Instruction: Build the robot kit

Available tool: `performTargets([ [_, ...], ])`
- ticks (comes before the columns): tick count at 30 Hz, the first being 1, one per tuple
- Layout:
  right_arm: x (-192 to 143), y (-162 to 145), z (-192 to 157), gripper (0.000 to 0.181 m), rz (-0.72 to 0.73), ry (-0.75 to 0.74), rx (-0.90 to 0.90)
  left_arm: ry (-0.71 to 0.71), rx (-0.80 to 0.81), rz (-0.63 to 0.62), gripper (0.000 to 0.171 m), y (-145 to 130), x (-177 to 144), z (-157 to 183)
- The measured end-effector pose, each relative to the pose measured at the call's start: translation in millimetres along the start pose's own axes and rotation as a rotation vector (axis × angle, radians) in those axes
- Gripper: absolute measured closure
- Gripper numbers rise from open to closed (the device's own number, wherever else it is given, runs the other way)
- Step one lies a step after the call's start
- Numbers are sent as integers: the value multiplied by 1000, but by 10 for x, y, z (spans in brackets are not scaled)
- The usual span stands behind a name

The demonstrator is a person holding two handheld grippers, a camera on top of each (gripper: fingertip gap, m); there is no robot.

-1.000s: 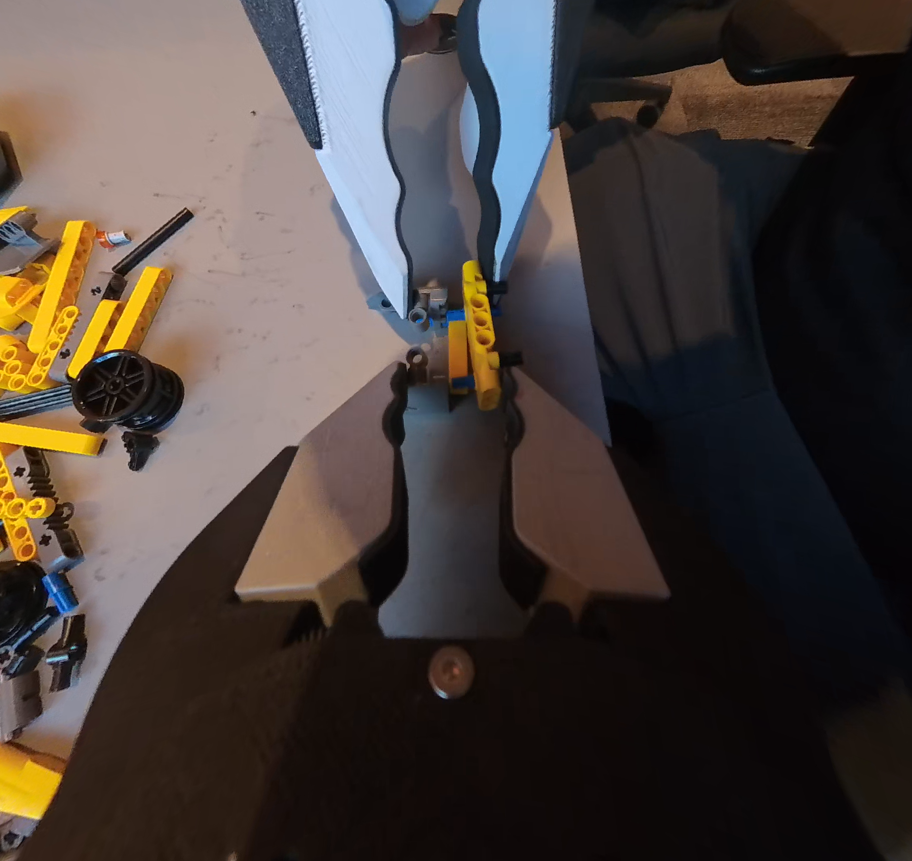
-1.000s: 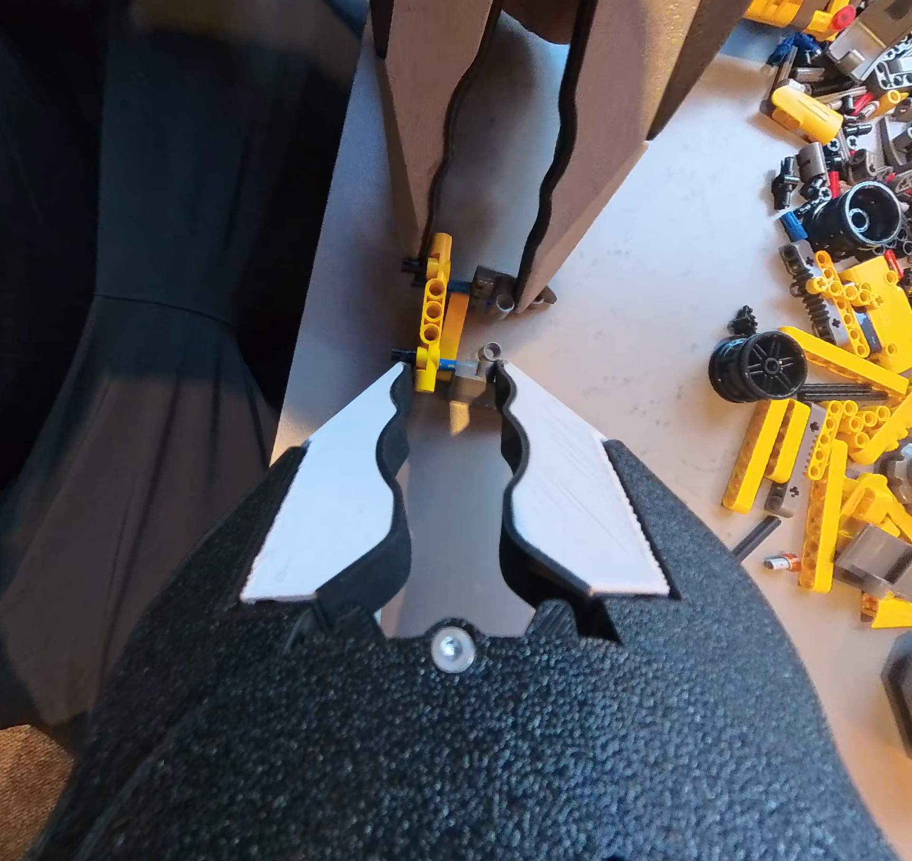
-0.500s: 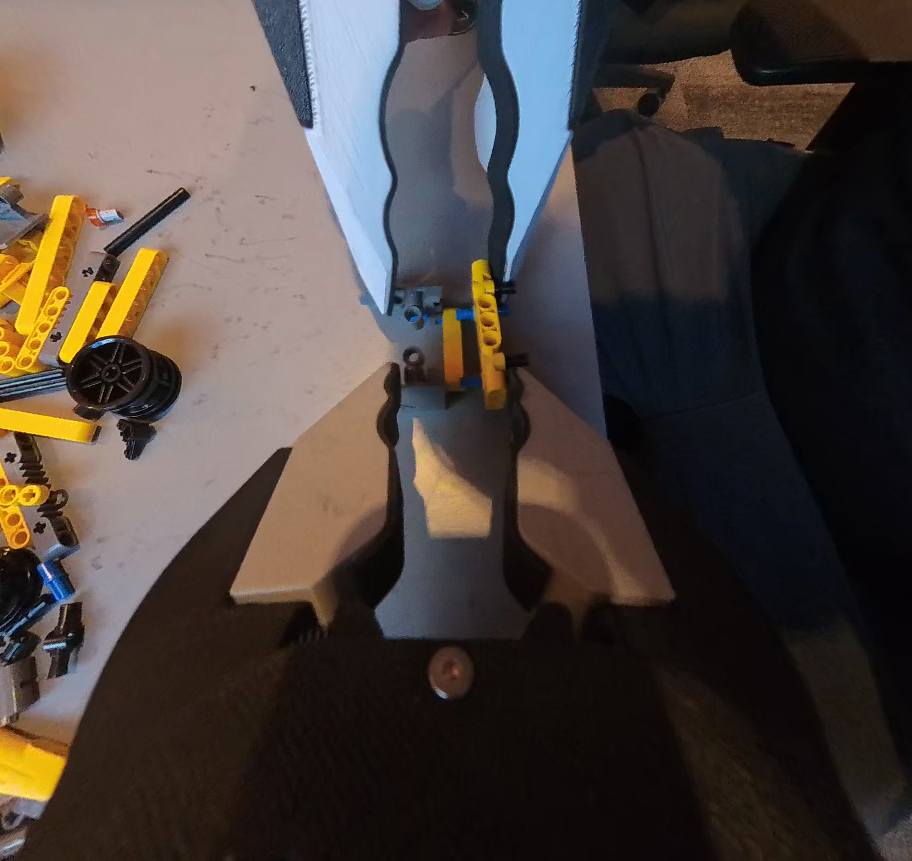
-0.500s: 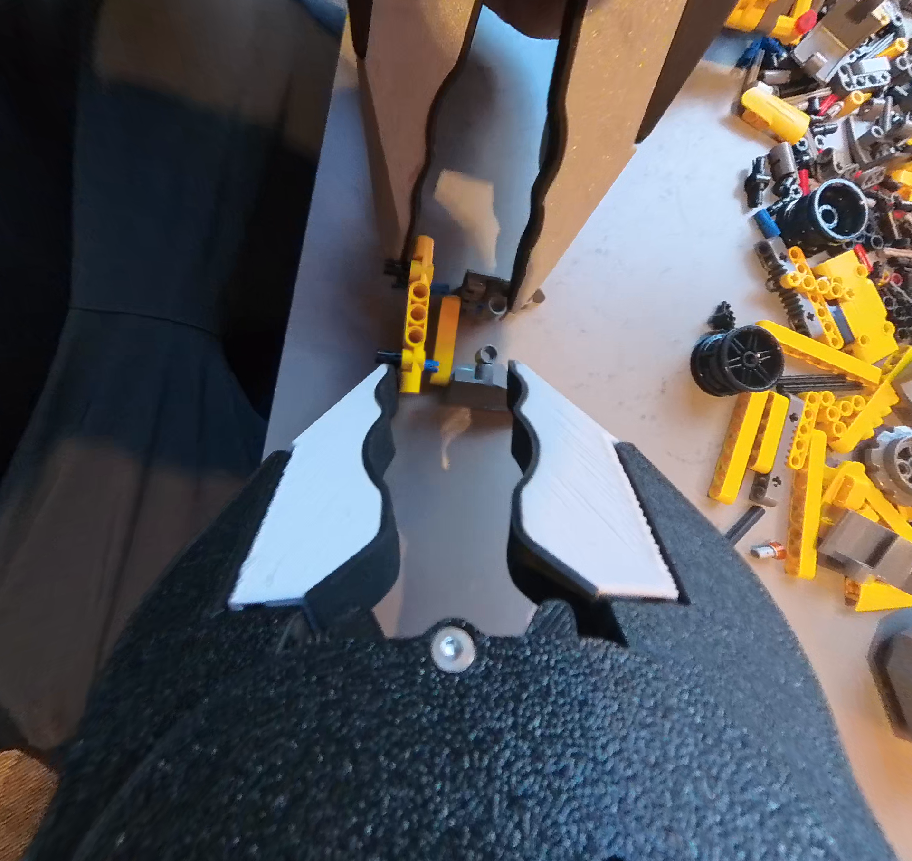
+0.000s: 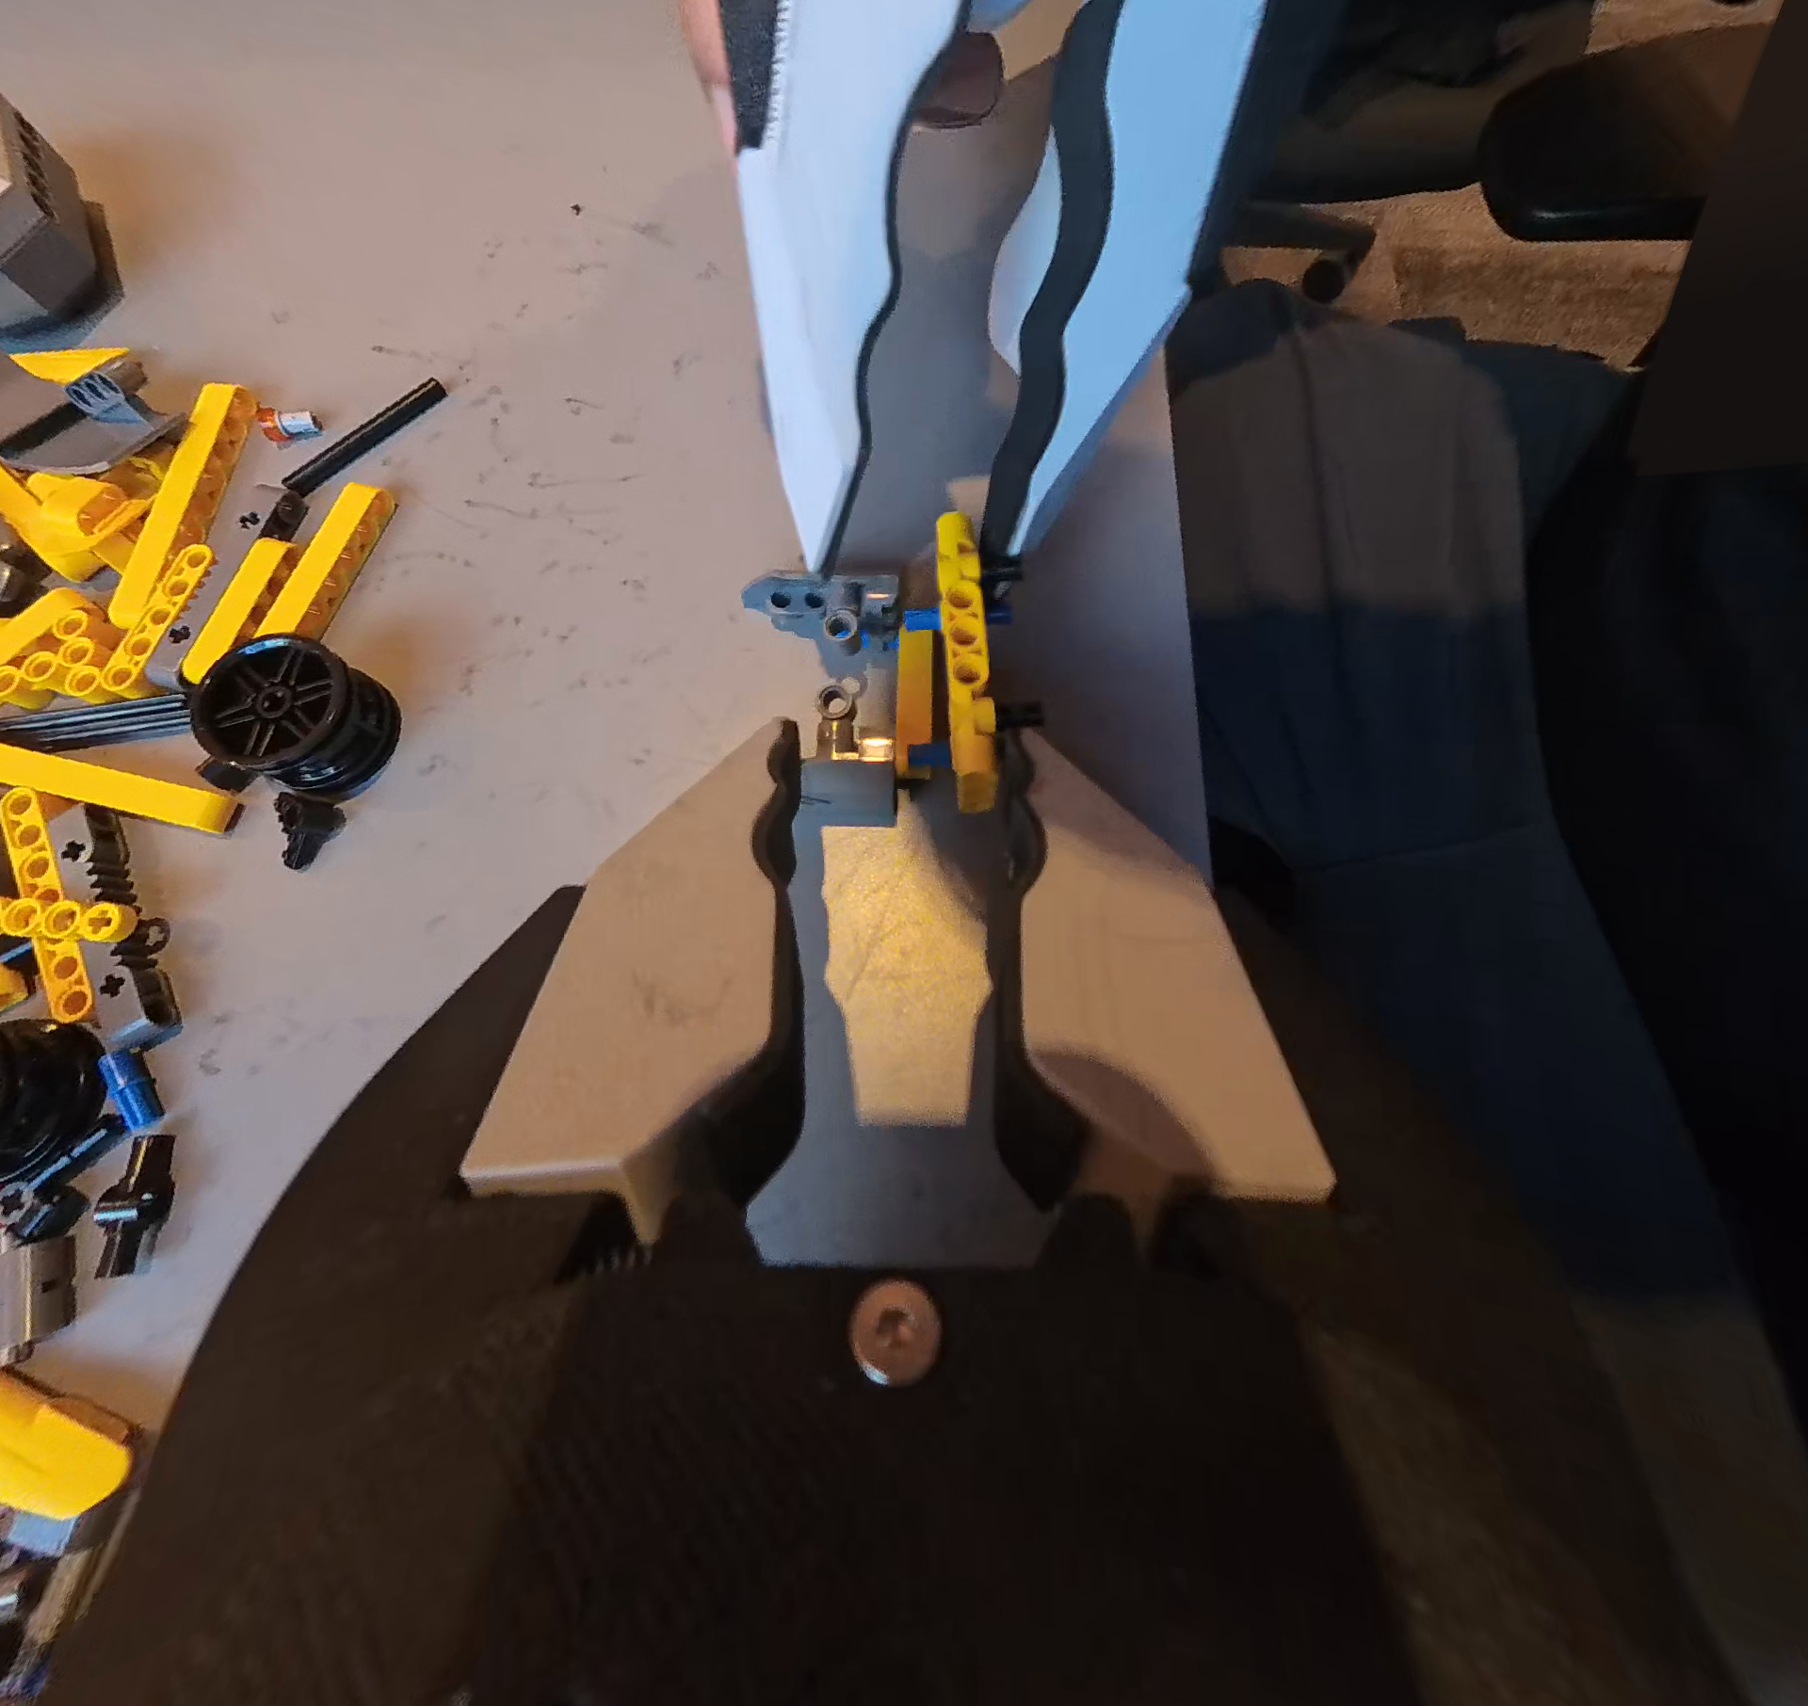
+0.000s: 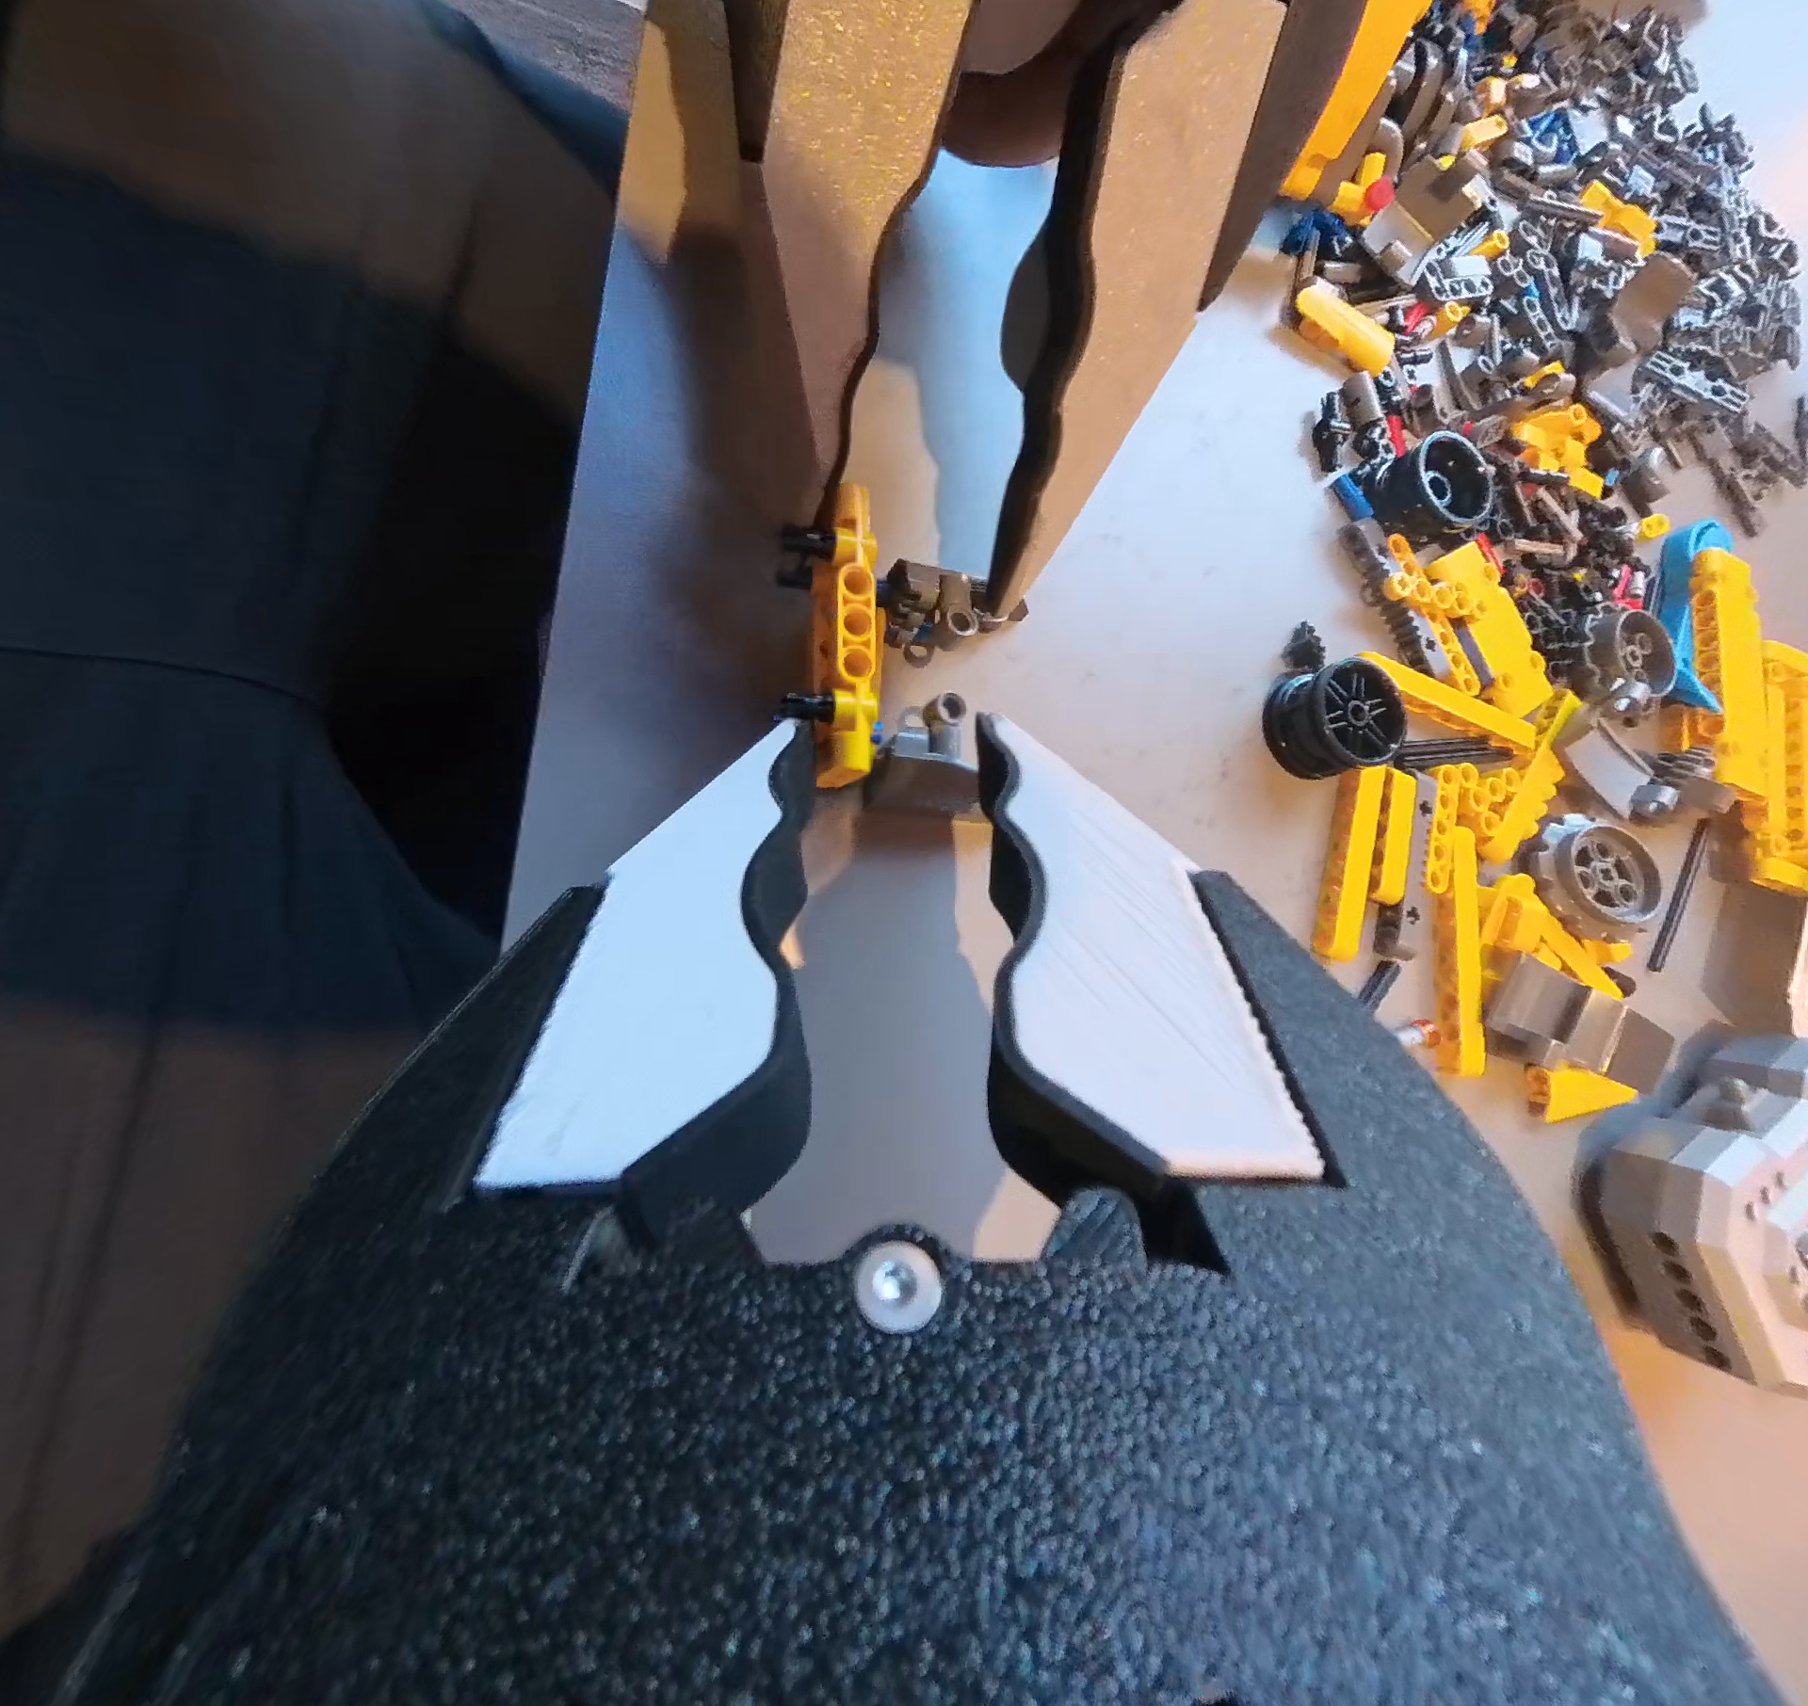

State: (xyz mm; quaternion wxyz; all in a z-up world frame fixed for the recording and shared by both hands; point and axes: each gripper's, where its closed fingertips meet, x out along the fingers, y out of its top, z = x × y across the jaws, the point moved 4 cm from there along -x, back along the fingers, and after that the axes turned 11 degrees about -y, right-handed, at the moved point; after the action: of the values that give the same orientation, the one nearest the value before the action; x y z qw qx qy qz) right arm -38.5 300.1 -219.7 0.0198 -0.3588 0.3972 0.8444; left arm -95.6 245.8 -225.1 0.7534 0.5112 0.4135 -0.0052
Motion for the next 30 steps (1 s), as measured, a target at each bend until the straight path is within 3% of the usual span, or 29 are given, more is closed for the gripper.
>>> performTargets([
  [11, -12, -37, -94, 169, 4, -48, 12, 35, 13, -1, 134, -25, 36, 3],
  [30, -12, -53, -134, 171, 24, -131, 2, 45, 13, 28, 128, -49, 27, 2],
])
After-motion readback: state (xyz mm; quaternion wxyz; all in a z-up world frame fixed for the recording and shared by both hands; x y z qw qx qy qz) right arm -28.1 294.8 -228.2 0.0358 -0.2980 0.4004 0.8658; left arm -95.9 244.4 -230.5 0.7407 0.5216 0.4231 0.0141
